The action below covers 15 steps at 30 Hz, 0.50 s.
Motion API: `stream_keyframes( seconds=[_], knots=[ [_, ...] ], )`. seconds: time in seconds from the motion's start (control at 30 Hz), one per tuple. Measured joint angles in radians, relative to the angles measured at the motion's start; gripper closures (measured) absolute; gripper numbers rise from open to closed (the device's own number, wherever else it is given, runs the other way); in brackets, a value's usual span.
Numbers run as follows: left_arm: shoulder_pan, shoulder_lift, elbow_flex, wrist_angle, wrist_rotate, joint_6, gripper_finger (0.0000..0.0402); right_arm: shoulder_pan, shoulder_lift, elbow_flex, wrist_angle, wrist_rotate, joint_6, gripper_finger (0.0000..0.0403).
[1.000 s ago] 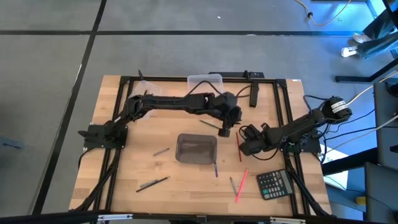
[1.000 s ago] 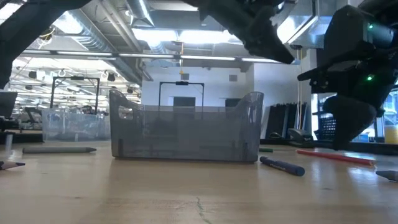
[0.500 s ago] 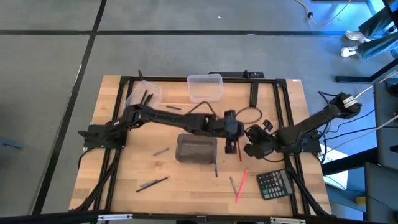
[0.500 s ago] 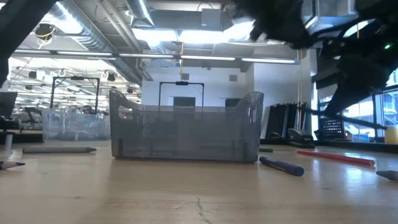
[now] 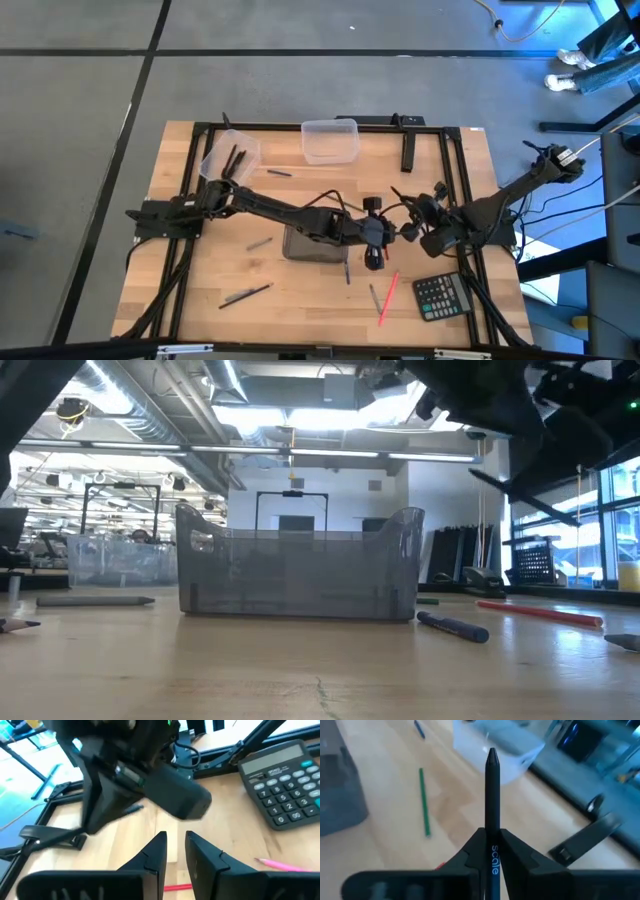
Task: Sort crayons/erasers/pens/pencils in bins
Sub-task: Put the black pen into the left transparent bin
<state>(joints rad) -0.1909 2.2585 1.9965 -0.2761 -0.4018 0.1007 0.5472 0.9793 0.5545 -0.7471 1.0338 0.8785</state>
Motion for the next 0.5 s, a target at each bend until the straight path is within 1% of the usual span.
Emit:
stream_keyframes(
  seconds=[0.07,0.1,0.17,0.23,0.3,0.33,0.43,0.5],
  knots=[
    [0.002,0.001,-0.003,-0.003,-0.001,0.024,0.034,0.0,-0.022,0.0,0.004,0.04,-0.053,0.0355],
    [0.005,0.001,-0.016,0.021,-0.006,0.048,0.034,0.0,-0.031,0.0,0.004,0.057,-0.073,0.0355],
    [0.016,0.0,-0.057,0.101,0.002,0.106,0.034,0.0,-0.049,0.0,0.002,0.088,-0.097,0.0355],
    [0.045,-0.009,-0.102,0.17,0.038,0.13,0.034,0.0,-0.062,-0.003,0.003,0.122,-0.102,0.0354],
    [0.094,-0.021,-0.14,0.257,0.118,0.108,0.034,0.0,-0.074,-0.014,-0.001,0.132,-0.103,0.0354],
    [0.118,-0.035,-0.163,0.273,0.167,0.086,0.034,0.0,-0.077,-0.018,-0.003,0.13,-0.104,0.0354],
    [0.175,-0.058,-0.24,0.401,0.322,0.019,0.034,0.001,-0.089,-0.032,-0.011,0.116,-0.094,0.0354],
    [0.196,-0.064,-0.294,0.46,0.375,-0.017,0.034,0.001,-0.092,-0.036,-0.005,0.117,-0.095,0.0354]
  ],
)
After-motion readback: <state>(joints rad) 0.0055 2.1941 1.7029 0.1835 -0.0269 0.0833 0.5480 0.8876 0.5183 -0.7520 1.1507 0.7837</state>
